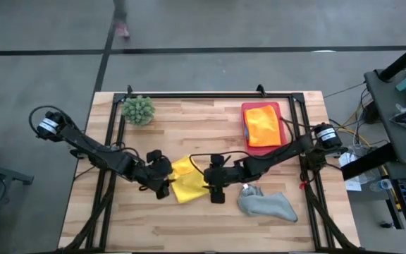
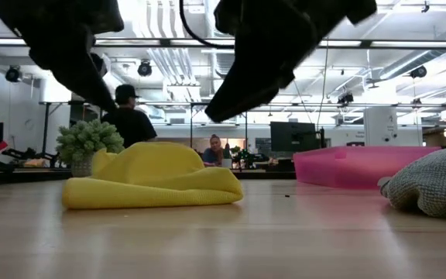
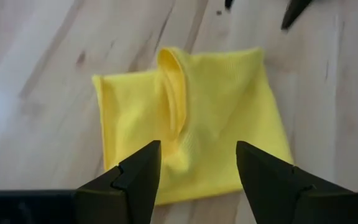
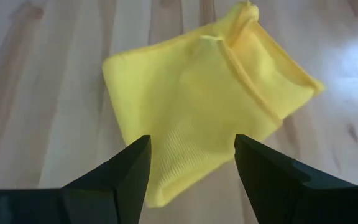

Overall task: Fold microfiber towels
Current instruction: Fold the yellow microfiber cloth

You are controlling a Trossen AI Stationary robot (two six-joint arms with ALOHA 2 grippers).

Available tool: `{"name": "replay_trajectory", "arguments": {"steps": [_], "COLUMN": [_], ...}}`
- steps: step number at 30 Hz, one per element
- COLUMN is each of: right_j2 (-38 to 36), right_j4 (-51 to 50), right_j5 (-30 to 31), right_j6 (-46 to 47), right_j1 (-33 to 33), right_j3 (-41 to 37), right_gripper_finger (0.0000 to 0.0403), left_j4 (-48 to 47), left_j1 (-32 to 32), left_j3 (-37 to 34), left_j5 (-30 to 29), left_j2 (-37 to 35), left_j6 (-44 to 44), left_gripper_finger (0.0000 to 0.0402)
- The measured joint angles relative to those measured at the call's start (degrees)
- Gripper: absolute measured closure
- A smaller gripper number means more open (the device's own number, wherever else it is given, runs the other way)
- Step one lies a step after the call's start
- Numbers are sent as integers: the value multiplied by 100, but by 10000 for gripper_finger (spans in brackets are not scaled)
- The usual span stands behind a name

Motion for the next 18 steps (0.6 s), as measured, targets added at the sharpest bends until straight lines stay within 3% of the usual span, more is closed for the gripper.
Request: {"name": "replay_trajectory", "arguments": {"steps": [8,18], "right_j2": [52,52], "right_j4": [1839,1993], "right_j5": [155,212], "right_j6": [-22,-114], "right_j1": [-101,-221], "right_j3": [-865,-1043], "right_gripper_finger": [198,261], "left_j4": [958,2158], "left_j1": [28,539], "left_j3": [9,9], "left_j5": [-252,-422], "left_j2": [439,1584], "left_j6": [433,1017], "left_gripper_finger": [208,208]}}
